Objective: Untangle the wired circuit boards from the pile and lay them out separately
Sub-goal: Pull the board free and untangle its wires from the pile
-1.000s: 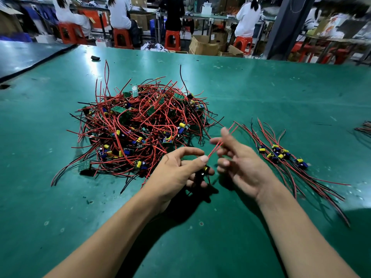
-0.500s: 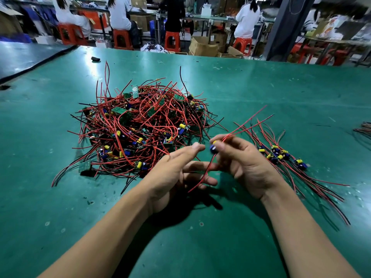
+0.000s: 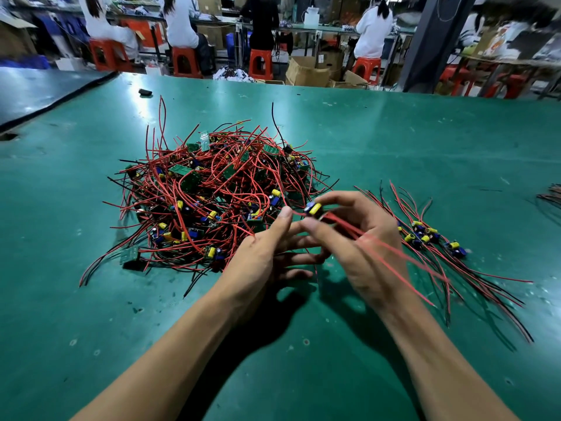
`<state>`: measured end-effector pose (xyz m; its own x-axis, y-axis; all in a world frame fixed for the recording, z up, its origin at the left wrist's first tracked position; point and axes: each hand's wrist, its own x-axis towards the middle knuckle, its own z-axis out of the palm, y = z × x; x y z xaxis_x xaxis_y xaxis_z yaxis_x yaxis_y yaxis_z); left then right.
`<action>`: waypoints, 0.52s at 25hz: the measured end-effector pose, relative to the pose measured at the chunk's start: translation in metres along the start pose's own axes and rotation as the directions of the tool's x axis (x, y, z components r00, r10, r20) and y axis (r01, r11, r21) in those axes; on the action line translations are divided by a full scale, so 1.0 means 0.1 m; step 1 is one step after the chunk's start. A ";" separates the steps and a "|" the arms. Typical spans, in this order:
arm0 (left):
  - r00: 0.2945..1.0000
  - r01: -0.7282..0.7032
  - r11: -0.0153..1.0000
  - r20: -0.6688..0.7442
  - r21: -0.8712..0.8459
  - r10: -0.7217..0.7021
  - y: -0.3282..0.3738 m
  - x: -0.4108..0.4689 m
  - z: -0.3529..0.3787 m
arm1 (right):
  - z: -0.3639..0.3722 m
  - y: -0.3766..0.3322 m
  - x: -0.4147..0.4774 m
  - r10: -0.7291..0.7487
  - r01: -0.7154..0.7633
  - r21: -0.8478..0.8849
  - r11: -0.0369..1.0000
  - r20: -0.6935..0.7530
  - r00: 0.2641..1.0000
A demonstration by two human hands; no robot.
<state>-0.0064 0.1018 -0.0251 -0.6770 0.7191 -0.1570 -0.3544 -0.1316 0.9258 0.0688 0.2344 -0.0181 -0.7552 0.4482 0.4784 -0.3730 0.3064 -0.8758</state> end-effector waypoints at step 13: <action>0.998 0.042 0.979 -0.038 -0.199 -0.050 0.00 0.02 -0.10 | -0.06 0.06 0.02 -0.047 0.098 -0.278 0.956 0.187 0.981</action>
<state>-0.0140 0.0968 -0.0292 -0.6826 0.6980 -0.2165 -0.5039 -0.2350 0.8312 0.0683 0.2424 -0.0218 -0.8242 0.2687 0.4984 -0.2809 0.5703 -0.7719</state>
